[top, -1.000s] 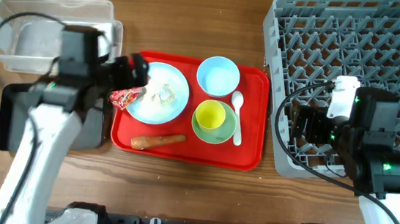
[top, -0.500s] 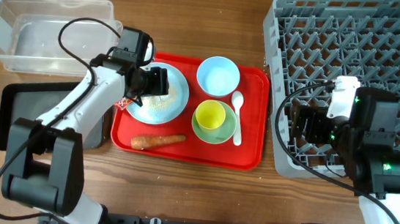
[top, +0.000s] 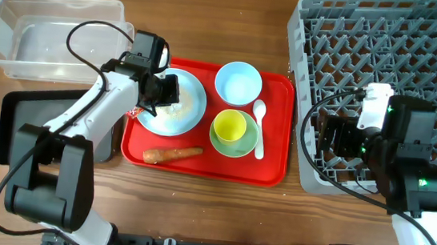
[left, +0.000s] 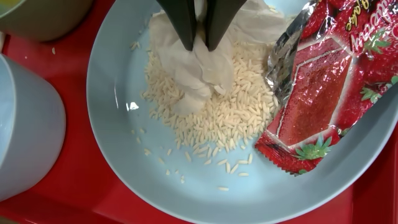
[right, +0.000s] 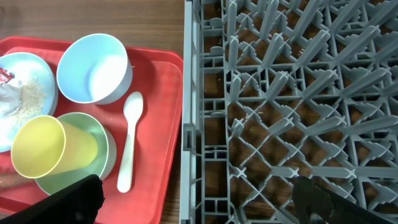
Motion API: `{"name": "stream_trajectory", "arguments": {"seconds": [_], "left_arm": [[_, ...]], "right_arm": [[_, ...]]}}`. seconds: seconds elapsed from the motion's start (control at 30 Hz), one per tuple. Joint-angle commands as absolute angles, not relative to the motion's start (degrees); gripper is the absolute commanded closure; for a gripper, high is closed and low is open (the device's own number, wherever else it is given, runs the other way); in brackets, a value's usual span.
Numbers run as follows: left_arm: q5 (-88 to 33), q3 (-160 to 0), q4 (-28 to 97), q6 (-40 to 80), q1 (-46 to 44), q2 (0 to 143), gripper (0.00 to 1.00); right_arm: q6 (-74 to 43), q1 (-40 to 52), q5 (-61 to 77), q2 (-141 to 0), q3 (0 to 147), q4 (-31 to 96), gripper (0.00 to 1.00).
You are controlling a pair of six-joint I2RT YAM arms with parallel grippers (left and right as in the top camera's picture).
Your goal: Sort waste into correct bins and load items into the dishwasher rack
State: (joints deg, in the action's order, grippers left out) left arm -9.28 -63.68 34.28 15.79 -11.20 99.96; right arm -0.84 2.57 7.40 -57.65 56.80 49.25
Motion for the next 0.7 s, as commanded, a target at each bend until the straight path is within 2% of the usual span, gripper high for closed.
{"name": "stream_trajectory", "arguments": {"seconds": [0.0, 0.17, 0.3, 0.57, 0.6, 0.63, 0.67], "left_arm": [[-8.95, -65.36, 34.46, 15.68, -11.14, 98.5, 0.96], [-8.82, -69.01, 33.87, 15.42, -7.97, 87.96, 0.96], [-1.65, -69.04, 29.41, 15.42, -1.39, 82.28, 0.96], [0.1, -69.01, 18.74, 15.46, 11.79, 89.21, 0.96], [0.08, -69.01, 17.41, 15.46, 12.67, 90.59, 0.92], [0.1, -69.01, 16.16, 15.46, 13.3, 91.72, 0.76], [0.1, -69.01, 15.35, 15.44, 13.47, 92.36, 0.73]], "right_arm": [[-1.63, 2.37, 6.42, -57.65, 58.06, 49.12, 0.0], [-1.63, 2.37, 6.42, -57.65, 58.06, 49.1, 0.0], [-1.63, 2.37, 6.42, -57.65, 58.06, 49.06, 0.0], [-1.67, 2.37, 6.44, -57.65, 58.06, 49.06, 0.0], [-1.69, 2.37, 6.44, -57.65, 58.06, 49.06, 0.0], [-1.67, 2.37, 6.44, -57.65, 58.06, 49.08, 0.0], [-1.67, 2.37, 6.44, -57.65, 58.06, 49.08, 0.0]]}}
